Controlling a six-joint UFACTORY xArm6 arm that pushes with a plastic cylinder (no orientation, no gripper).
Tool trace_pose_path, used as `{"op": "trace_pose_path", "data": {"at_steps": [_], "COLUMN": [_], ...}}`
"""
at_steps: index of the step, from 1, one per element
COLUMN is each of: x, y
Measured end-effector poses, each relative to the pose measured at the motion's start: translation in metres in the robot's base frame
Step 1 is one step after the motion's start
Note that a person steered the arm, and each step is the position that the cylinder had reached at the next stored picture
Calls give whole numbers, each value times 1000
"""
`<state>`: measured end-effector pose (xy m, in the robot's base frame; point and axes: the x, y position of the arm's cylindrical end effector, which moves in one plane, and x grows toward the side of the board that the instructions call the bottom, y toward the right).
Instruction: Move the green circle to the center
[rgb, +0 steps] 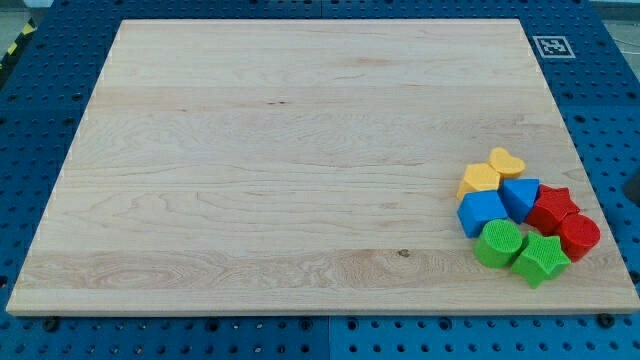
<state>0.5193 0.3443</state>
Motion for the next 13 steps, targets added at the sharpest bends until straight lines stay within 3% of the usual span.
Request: {"op": "trace_pose_path", "data": {"at_steps": [2,4,6,9,11,13], "x": [97,98,60,54,14,-53], "y": [-7,-114,-136,-249,-301,-343]}}
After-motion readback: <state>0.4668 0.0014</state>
